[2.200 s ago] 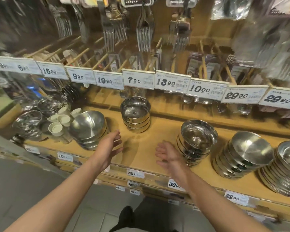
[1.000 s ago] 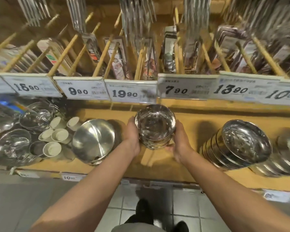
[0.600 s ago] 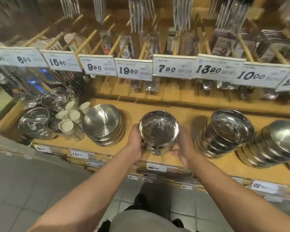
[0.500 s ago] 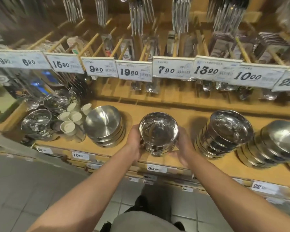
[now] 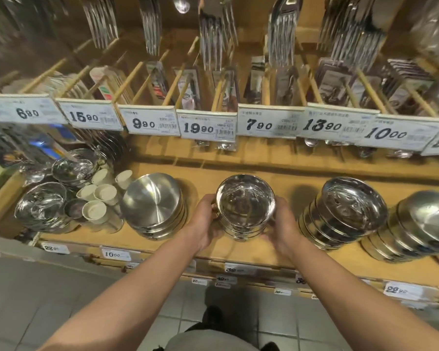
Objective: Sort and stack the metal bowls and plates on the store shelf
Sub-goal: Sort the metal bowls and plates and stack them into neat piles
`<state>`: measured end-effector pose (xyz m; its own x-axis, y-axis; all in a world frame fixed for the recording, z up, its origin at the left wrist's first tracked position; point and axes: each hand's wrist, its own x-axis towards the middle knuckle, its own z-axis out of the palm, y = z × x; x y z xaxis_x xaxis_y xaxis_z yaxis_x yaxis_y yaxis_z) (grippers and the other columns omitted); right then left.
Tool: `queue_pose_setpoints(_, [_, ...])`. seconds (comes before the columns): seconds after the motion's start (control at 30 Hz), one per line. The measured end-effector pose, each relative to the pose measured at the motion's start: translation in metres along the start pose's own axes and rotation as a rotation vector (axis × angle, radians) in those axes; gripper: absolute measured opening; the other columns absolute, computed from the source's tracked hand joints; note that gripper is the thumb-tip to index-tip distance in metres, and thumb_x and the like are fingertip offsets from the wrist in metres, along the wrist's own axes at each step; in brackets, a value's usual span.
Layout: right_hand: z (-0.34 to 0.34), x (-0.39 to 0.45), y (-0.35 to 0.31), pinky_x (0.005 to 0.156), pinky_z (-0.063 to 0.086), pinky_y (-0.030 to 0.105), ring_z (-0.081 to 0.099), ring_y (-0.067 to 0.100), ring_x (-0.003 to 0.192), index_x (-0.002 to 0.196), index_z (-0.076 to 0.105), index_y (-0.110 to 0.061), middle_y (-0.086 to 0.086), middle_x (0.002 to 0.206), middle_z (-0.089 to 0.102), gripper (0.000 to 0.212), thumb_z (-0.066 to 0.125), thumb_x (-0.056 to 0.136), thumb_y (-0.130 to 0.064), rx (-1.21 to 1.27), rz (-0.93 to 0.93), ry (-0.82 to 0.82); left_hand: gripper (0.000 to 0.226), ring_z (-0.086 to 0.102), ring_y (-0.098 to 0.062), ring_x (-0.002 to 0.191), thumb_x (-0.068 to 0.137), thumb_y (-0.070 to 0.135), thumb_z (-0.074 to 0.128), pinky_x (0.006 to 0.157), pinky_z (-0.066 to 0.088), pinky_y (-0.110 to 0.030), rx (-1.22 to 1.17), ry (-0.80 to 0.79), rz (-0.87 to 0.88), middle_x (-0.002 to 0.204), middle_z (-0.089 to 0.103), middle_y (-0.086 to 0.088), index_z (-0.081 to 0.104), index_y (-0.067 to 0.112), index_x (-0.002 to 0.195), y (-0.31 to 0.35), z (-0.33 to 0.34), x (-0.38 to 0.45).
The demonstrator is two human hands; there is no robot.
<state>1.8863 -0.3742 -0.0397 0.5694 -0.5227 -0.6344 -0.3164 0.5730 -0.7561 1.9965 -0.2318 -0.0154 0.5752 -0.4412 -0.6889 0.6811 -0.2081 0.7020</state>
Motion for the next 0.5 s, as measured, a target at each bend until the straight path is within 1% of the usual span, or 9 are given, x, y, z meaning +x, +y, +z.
queue_pose_setpoints(0.07, [0.001, 0.002, 0.0, 0.084, 0.047, 0.042, 0.058, 0.02, 0.093, 0.099, 0.065, -0.027, 0.001, 0.099, 0.066, 0.035, 0.04, 0.095, -0.051, 0.007, 0.001, 0.006, 0.03, 0.055, -0.022, 0.083, 0.095, 0.04, 0.044, 0.081, 0.048, -0.039, 0.017, -0.017, -0.011, 0.09, 0.064, -0.005, 0.063, 0.017, 0.097, 0.0, -0.003, 0.002])
queue_pose_setpoints(0.13, [0.001, 0.003, 0.003, 0.071, 0.041, 0.034, 0.055, 0.017, 0.08, 0.094, 0.065, -0.027, 0.0, 0.089, 0.064, 0.036, 0.039, 0.094, -0.052, 0.006, -0.001, 0.013, 0.029, 0.056, -0.019, 0.075, 0.094, 0.041, 0.047, 0.067, 0.051, -0.031, 0.014, -0.038, -0.028, 0.083, 0.064, -0.003, 0.062, 0.016, 0.096, 0.0, -0.006, 0.001])
queue_pose_setpoints(0.17, [0.001, 0.005, 0.005, 0.066, 0.036, 0.031, 0.054, 0.015, 0.075, 0.092, 0.064, -0.028, -0.001, 0.084, 0.062, 0.036, 0.039, 0.094, -0.053, 0.001, -0.005, 0.019, 0.029, 0.056, -0.018, 0.072, 0.094, 0.041, 0.047, 0.06, 0.05, -0.029, 0.006, -0.047, -0.029, 0.08, 0.064, -0.001, 0.062, 0.016, 0.093, -0.001, -0.007, 0.002])
queue_pose_setpoints(0.2, [0.001, 0.004, 0.006, 0.065, 0.034, 0.03, 0.053, 0.014, 0.072, 0.09, 0.064, -0.029, -0.001, 0.081, 0.061, 0.035, 0.038, 0.093, -0.054, -0.001, -0.009, 0.022, 0.029, 0.056, -0.017, 0.07, 0.095, 0.041, 0.047, 0.056, 0.048, -0.028, 0.008, -0.05, -0.032, 0.078, 0.064, 0.0, 0.062, 0.017, 0.09, -0.002, -0.009, 0.002])
queue_pose_setpoints(0.23, [0.002, 0.006, 0.007, 0.067, 0.035, 0.031, 0.052, 0.014, 0.072, 0.09, 0.063, -0.029, -0.002, 0.08, 0.061, 0.036, 0.038, 0.093, -0.054, 0.005, -0.008, 0.02, 0.029, 0.055, -0.016, 0.07, 0.096, 0.041, 0.046, 0.055, 0.047, -0.027, 0.008, -0.051, -0.032, 0.077, 0.064, 0.001, 0.062, 0.017, 0.088, -0.002, -0.01, 0.001])
queue_pose_setpoints(0.3, [0.005, 0.008, 0.007, 0.074, 0.04, 0.037, 0.054, 0.014, 0.075, 0.091, 0.064, -0.029, -0.003, 0.08, 0.065, 0.036, 0.039, 0.093, -0.054, 0.011, -0.001, 0.019, 0.029, 0.054, -0.016, 0.07, 0.096, 0.04, 0.046, 0.06, 0.047, -0.029, 0.0, -0.051, -0.026, 0.078, 0.064, 0.001, 0.062, 0.018, 0.086, -0.002, -0.012, 0.0])
queue_pose_setpoints(0.33, [0.007, 0.006, 0.006, 0.077, 0.042, 0.037, 0.056, 0.014, 0.079, 0.09, 0.065, -0.03, -0.005, 0.078, 0.068, 0.035, 0.04, 0.093, -0.054, 0.017, 0.005, 0.019, 0.028, 0.054, -0.017, 0.07, 0.096, 0.04, 0.046, 0.064, 0.047, -0.03, 0.001, -0.042, -0.026, 0.079, 0.063, 0.0, 0.061, 0.018, 0.087, -0.001, -0.013, -0.001])
queue_pose_setpoints(0.4, [0.013, 0.005, 0.003, 0.078, 0.045, 0.034, 0.059, 0.014, 0.087, 0.084, 0.067, -0.033, -0.01, 0.07, 0.073, 0.032, 0.044, 0.091, -0.053, 0.028, 0.019, 0.032, 0.028, 0.053, -0.019, 0.07, 0.096, 0.039, 0.045, 0.073, 0.045, -0.035, 0.003, -0.034, -0.016, 0.08, 0.062, -0.002, 0.061, 0.018, 0.089, -0.001, -0.017, -0.002])
queue_pose_setpoints(0.5, [0.018, 0.0, 0.002, 0.079, 0.045, 0.037, 0.059, 0.015, 0.089, 0.07, 0.071, -0.034, -0.012, 0.066, 0.072, 0.038, 0.046, 0.091, -0.051, 0.029, 0.016, 0.024, 0.03, 0.054, -0.02, 0.075, 0.094, 0.041, 0.045, 0.081, 0.042, -0.041, 0.01, -0.027, -0.002, 0.08, 0.063, -0.002, 0.064, 0.018, 0.09, -0.003, -0.023, -0.002])
